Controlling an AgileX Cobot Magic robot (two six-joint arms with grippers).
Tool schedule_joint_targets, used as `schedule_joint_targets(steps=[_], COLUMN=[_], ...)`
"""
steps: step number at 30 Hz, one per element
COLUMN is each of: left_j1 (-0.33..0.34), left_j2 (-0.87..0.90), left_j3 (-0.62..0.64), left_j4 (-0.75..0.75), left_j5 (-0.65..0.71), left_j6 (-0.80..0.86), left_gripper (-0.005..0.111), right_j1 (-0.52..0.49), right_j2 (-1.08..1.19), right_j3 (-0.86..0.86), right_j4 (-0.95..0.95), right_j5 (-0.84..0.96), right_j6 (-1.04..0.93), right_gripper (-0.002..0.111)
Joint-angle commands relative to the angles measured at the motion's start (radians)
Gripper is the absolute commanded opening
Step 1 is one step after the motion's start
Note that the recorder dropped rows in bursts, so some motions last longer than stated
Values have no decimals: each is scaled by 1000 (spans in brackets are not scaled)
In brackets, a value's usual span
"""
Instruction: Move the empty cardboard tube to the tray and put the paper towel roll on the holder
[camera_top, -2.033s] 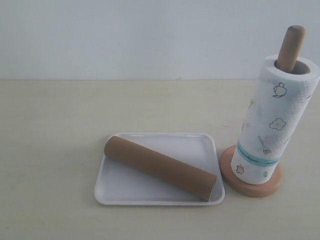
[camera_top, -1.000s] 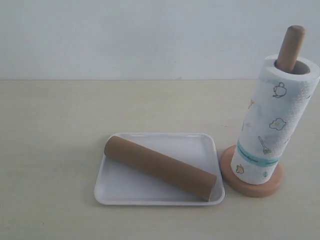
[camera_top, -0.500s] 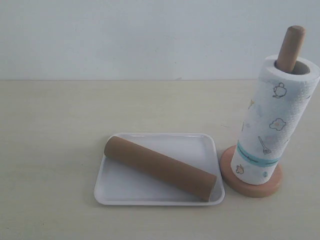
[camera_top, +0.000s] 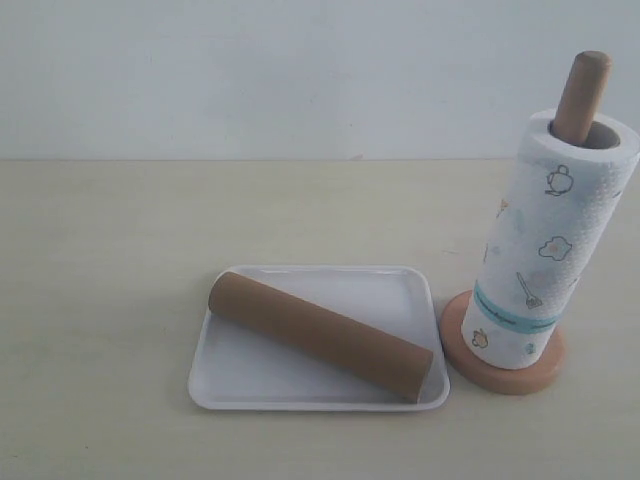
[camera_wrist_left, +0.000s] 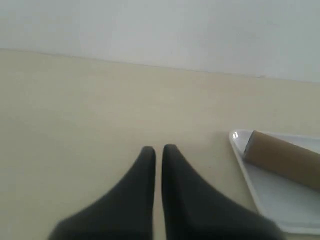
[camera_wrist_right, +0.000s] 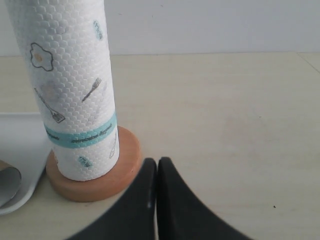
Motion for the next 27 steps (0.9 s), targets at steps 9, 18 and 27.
schedule_joint_targets(steps=[9, 18, 27], left_j1=[39, 95, 95], left_j2=[-4, -4, -4], left_j3=[4, 4, 4], left_j4=[-69, -112, -110], left_j5=[-3, -1, -1], left_j6=[217, 177, 120], left_gripper=[5, 5, 5], right_j1=[-6, -6, -6], right_j2=[-4, -4, -4], right_j3=[-1, -1, -1], right_j4=[-1, -1, -1], right_j5=[-4, -4, -4], right_j6=[0, 0, 0], right_gripper=[0, 0, 0])
